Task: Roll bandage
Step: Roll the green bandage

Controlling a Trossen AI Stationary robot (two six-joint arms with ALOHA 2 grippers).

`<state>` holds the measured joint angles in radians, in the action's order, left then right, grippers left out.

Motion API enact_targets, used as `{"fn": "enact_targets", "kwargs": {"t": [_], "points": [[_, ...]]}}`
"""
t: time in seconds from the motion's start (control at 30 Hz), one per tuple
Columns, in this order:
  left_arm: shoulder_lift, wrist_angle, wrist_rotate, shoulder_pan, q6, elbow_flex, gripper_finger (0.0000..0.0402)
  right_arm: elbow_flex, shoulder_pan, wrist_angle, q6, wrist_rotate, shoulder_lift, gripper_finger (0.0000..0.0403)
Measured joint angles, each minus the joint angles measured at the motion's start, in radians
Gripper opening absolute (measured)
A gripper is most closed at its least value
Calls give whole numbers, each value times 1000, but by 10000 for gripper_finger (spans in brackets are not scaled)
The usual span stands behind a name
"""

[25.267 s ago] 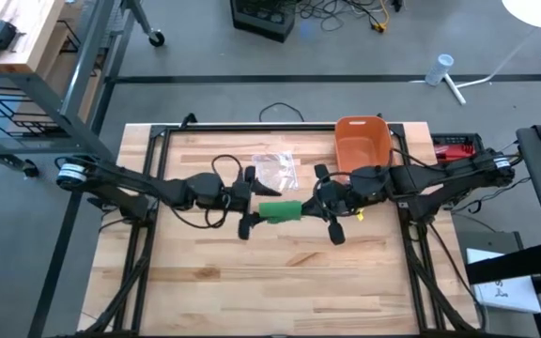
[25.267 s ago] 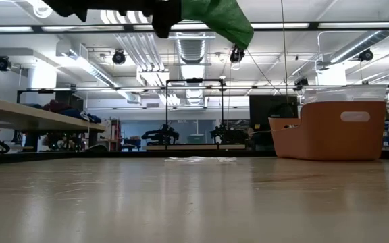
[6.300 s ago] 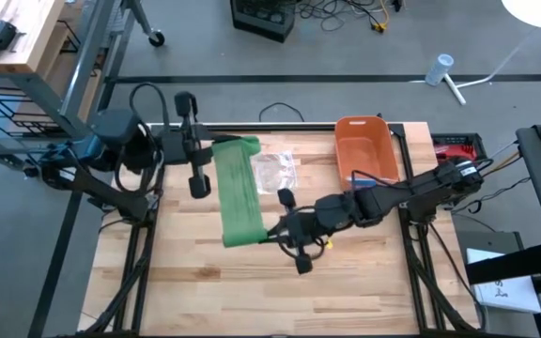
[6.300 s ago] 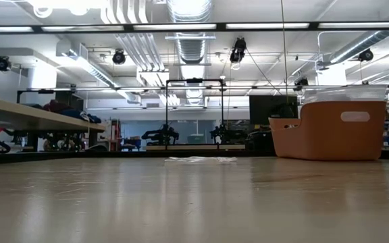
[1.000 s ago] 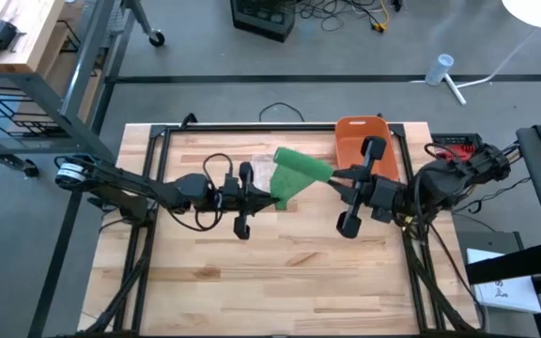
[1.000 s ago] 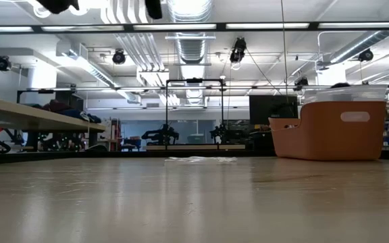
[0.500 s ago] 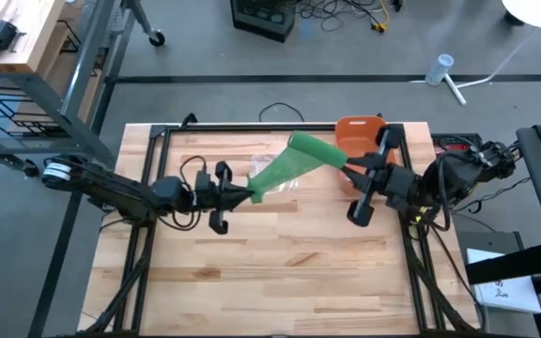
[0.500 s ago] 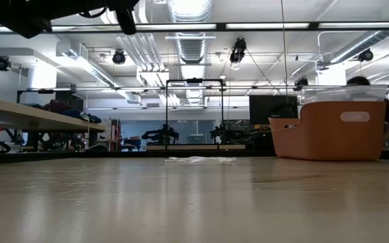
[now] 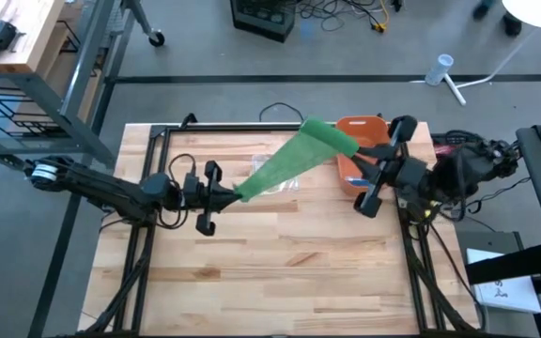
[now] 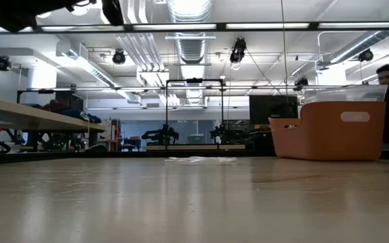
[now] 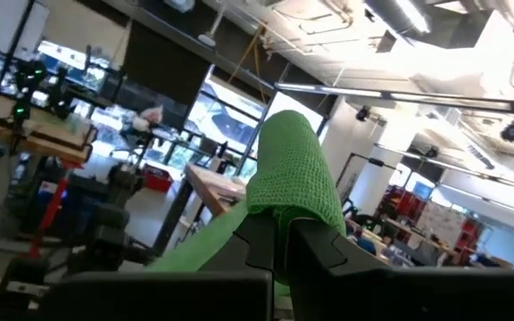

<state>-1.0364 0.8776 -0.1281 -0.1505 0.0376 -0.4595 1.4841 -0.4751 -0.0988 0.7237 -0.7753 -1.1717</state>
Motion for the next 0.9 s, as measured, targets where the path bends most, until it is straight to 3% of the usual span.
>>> {"fn": "enact_targets", "kwargs": {"t": [0.37, 0.6, 0.73, 0.9], "points": [[89, -2, 137, -2, -7, 0, 0, -1, 0, 14, -7, -11, 8, 3], [-14, 138, 49, -1, -9, -5, 6, -12, 2, 20, -82, 41, -40, 3], [-89, 142, 16, -1, -12, -47, 40, -12, 2, 8, -109, 72, -84, 3], [-180, 124, 14, -1, -13, -122, 118, -10, 2, 10, -110, 68, -111, 3]]}}
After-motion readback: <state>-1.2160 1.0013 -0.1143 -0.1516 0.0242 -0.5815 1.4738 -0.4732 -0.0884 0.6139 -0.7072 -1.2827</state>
